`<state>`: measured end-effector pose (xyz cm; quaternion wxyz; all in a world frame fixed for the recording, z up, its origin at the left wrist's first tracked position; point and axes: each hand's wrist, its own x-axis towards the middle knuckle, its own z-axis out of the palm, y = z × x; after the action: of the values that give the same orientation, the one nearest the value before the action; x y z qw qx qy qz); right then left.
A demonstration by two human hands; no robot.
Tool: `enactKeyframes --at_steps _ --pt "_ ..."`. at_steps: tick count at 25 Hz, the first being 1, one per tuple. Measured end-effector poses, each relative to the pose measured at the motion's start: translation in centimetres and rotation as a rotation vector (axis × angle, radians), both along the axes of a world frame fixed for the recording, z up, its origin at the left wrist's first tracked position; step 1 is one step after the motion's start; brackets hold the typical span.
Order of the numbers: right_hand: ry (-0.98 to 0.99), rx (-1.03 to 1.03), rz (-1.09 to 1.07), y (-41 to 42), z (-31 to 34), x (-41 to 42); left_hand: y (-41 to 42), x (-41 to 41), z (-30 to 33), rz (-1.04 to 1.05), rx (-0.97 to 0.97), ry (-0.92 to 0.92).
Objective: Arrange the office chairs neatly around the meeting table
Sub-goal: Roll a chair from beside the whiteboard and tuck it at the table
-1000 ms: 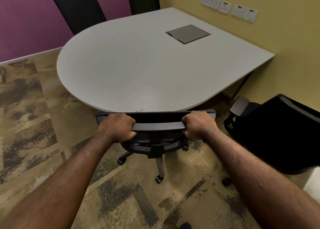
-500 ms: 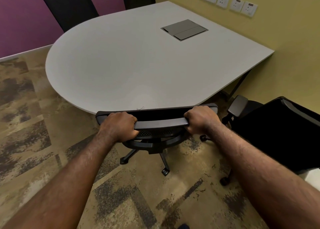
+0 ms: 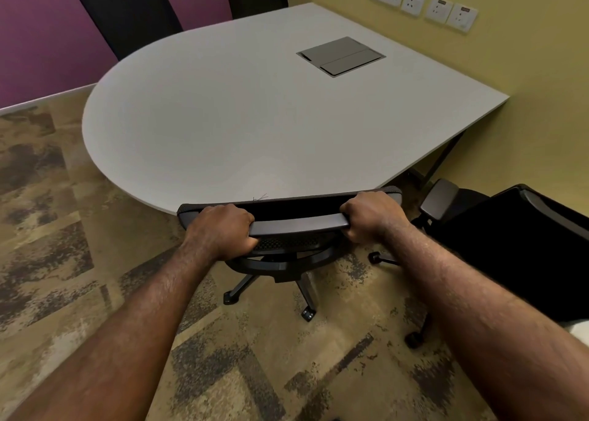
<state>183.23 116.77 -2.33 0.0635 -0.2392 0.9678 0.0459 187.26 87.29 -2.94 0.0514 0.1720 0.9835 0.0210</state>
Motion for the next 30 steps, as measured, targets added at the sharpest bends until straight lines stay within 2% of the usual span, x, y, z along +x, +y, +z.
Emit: enactKeyframes --at_steps 30 --pt "0.007 -0.034 0.002 3.1 -0.1 -3.9 3.4 -2.3 0.0 0.082 -0.002 0.014"
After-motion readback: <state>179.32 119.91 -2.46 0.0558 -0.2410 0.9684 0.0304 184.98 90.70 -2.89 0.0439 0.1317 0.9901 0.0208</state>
